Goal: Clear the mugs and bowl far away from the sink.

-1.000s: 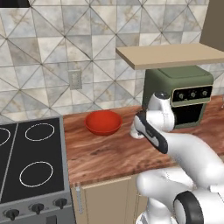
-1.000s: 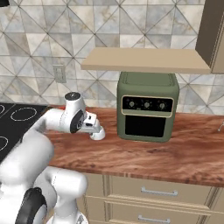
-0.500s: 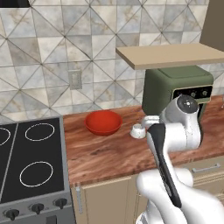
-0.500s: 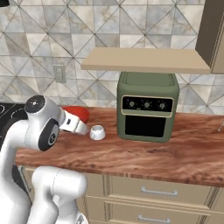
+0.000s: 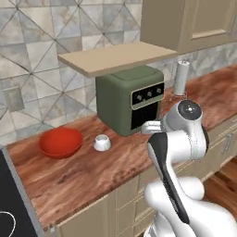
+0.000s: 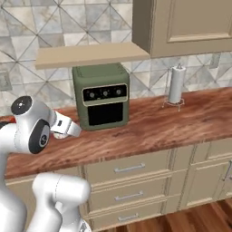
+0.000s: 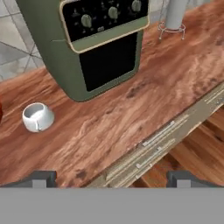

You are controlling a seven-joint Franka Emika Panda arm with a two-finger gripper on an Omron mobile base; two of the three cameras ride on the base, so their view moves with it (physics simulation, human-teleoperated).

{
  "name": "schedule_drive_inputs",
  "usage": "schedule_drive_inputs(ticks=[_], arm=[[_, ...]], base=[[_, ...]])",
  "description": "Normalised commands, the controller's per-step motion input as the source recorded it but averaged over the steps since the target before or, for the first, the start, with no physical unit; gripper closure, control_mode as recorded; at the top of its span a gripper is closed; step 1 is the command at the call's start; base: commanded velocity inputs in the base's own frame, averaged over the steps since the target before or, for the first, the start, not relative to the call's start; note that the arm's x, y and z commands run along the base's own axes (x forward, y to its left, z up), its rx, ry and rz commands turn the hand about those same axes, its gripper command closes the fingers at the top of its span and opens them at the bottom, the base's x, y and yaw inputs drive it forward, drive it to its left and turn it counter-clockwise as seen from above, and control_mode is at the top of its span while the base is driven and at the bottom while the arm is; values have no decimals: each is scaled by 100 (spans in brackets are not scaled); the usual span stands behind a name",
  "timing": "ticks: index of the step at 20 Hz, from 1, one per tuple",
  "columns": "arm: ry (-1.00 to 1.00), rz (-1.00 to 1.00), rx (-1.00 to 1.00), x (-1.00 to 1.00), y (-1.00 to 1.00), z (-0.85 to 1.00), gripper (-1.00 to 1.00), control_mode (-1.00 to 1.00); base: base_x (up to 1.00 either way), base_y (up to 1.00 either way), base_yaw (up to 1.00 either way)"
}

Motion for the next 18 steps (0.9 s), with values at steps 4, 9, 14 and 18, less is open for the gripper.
schedule_drive_inputs(ticks=[4, 9, 14, 18], arm=[[0, 0, 0, 0, 0, 0, -100, 100], [0, 0, 0, 0, 0, 0, -100, 100], [0, 0, 0, 0, 0, 0, -100, 100], [0, 0, 0, 0, 0, 0, -100, 100]], base=[[-3, 4, -100], [0, 0, -100], [0, 0, -100], [0, 0, -100]])
